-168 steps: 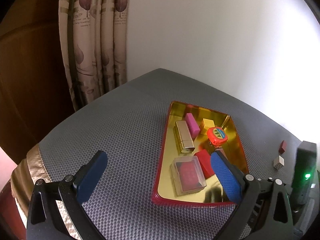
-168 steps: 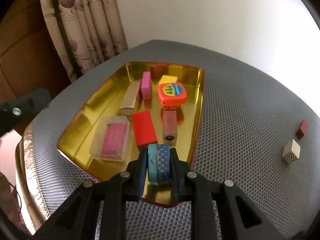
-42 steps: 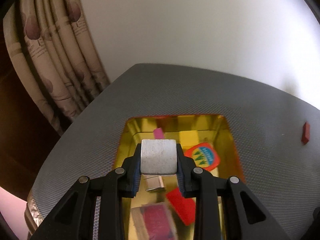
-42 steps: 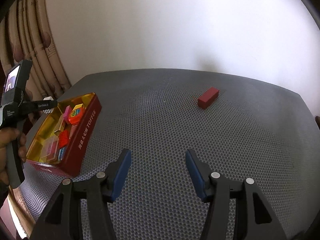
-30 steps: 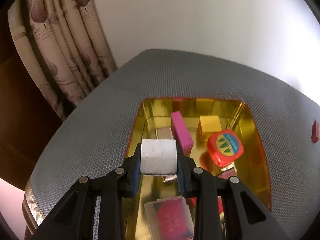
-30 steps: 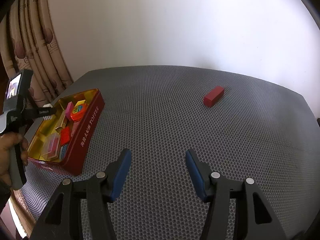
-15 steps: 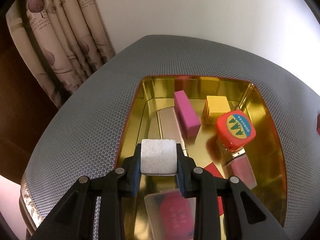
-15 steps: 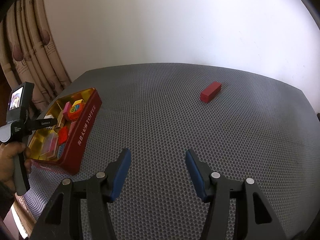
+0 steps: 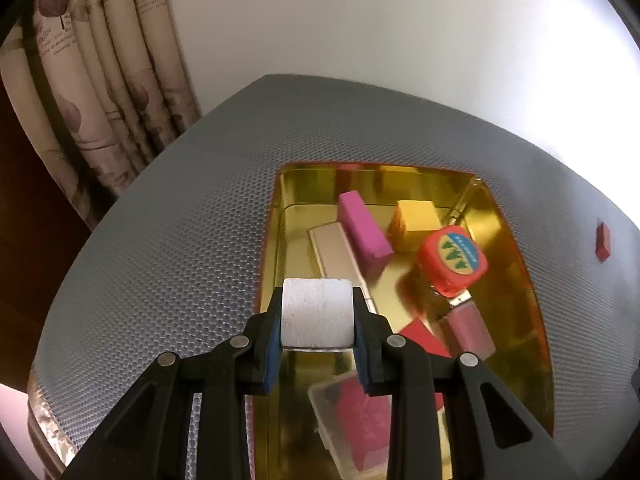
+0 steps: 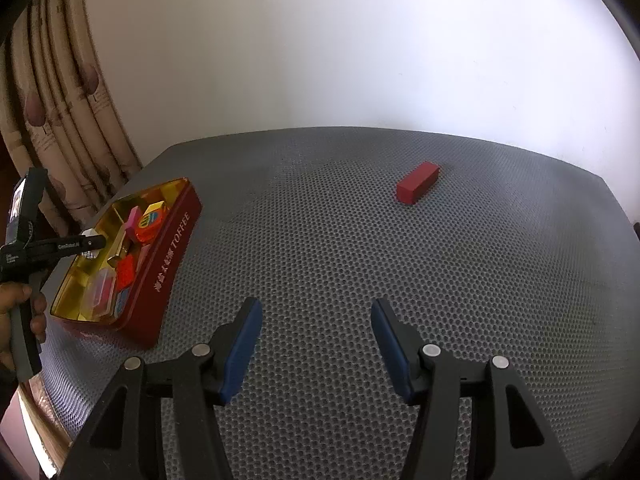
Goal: Organize rigid objects
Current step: 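Lower the white cube with the left gripper into the tray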
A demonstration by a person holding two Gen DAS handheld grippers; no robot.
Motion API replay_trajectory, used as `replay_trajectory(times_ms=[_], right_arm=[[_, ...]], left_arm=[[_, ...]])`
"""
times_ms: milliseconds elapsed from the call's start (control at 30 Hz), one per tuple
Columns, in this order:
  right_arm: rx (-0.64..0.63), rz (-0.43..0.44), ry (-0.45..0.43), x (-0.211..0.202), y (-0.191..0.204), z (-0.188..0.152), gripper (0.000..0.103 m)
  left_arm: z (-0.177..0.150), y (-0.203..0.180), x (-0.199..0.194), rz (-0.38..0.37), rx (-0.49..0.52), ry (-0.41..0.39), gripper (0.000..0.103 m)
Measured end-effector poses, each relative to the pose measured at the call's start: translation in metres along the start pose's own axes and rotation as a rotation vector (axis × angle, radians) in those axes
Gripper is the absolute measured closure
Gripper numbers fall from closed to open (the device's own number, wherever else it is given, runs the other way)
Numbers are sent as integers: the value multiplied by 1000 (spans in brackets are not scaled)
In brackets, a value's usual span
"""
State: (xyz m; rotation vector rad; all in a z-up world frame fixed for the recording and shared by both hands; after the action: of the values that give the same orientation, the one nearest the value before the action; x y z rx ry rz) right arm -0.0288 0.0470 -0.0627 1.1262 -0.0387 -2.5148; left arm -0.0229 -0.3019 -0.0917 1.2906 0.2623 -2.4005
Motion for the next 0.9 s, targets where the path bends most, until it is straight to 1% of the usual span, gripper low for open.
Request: replay_trajectory(times_ms=[133, 267, 333, 500, 633, 700, 767, 900], right_arm=[[22, 2, 4, 1, -7, -1, 45], [32, -1, 3, 1, -13, -2, 45], [44, -1, 2, 1, -16, -3, 45], [64, 0, 14, 6, -21, -5, 45], [57, 0, 11, 6, -20, -3, 45], [57, 0, 8, 5, -20, -2, 45], [62, -1, 8, 4, -22, -2, 45], [83, -3, 13, 8, -27, -2, 45]], left_arm=[[9, -3, 5, 4, -7, 3, 77], [23, 0, 13, -2, -47, 21, 77], [29, -1, 15, 22, -30, 18, 77], [41, -8, 27, 40, 24, 45, 77], [51, -6, 40, 69, 17, 64, 76], [55, -8, 42, 97, 30, 78, 77], [55, -11, 42, 123, 26, 105, 77], [48, -16, 40, 124, 44, 130, 76]])
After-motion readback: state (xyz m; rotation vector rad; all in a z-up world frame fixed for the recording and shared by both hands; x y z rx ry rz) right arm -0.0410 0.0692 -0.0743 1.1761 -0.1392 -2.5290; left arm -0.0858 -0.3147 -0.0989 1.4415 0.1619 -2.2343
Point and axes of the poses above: each gripper's, at about its wrist camera, not at the fingertips, and x roughly the way its jaws point, y to its left, z to its top, the point moved 6 cm from there along x, roughly the way its jaws point, and after that the axes turned 3 degrees about x, right-handed, at the moved point
